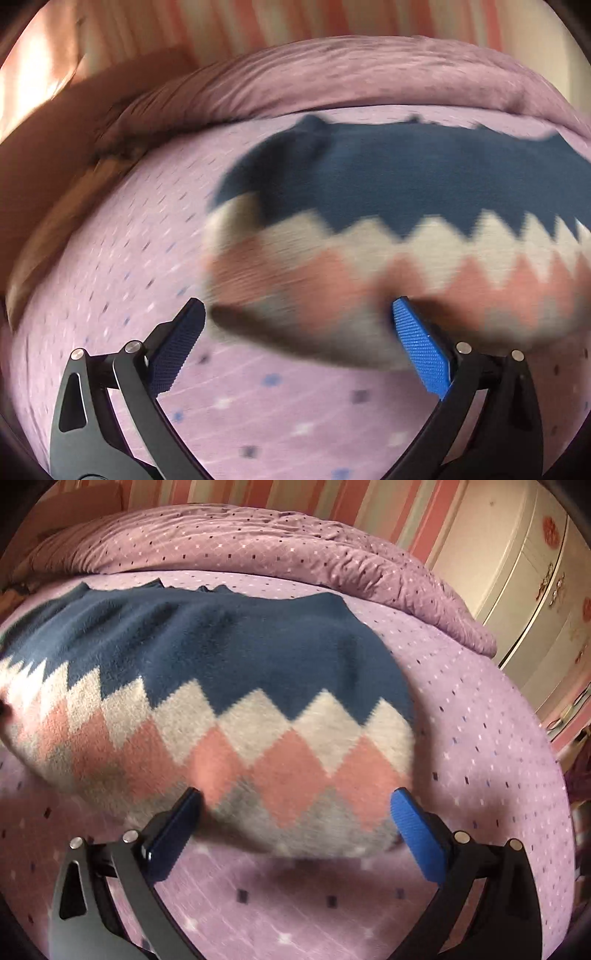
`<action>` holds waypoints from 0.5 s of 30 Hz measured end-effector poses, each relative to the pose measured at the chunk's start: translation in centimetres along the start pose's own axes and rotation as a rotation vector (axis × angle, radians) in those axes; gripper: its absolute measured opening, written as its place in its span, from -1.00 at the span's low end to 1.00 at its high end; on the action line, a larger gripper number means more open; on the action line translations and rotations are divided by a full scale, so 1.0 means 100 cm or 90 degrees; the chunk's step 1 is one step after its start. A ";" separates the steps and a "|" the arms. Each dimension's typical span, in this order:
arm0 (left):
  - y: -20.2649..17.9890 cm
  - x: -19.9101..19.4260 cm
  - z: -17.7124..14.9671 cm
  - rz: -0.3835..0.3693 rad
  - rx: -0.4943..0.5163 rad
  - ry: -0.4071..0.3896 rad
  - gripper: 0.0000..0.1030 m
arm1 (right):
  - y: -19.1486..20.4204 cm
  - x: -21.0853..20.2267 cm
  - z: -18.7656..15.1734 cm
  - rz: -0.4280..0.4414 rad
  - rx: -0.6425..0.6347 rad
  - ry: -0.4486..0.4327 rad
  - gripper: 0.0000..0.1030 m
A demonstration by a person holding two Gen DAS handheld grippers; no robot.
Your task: Fold small clothes
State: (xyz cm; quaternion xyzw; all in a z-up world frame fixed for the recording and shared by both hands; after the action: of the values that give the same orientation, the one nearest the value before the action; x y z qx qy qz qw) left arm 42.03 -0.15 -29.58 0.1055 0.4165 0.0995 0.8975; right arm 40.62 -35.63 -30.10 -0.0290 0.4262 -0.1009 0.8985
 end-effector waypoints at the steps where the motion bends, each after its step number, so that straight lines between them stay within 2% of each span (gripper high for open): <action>1: 0.010 0.005 -0.004 -0.005 -0.018 0.013 0.94 | -0.004 -0.001 -0.001 0.002 0.006 0.001 0.96; 3: 0.021 0.011 -0.009 -0.033 -0.035 0.025 0.94 | -0.010 -0.001 -0.002 0.013 0.029 0.009 0.97; 6: 0.019 0.003 -0.004 -0.042 -0.022 0.005 0.92 | -0.009 -0.007 -0.003 0.005 0.034 0.007 0.96; 9: 0.013 -0.016 0.005 -0.087 -0.031 -0.037 0.92 | -0.015 -0.032 0.003 0.016 0.044 -0.043 0.97; 11: 0.000 -0.031 0.013 -0.104 -0.009 -0.070 0.93 | -0.025 -0.041 0.007 0.032 0.057 -0.059 0.97; 15: -0.035 -0.059 0.033 -0.123 0.028 -0.133 0.94 | -0.046 -0.039 0.013 0.065 0.094 -0.051 0.97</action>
State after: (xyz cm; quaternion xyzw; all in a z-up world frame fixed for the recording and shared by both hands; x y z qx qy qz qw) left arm 41.11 -5.44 -24.16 0.0943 0.3307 -0.0077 0.9390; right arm 38.54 -39.41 -25.66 0.0545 0.3820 -0.0850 0.9186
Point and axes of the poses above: each gripper's, at about its wrist camera, not at the fingertips, and x roughly the way its jaws point, y to its left, z to its top, the point moved 4 cm from there along x, roughly the way its jaws point, and after that the axes turned 7 degrees about x, right-handed, at the moved point
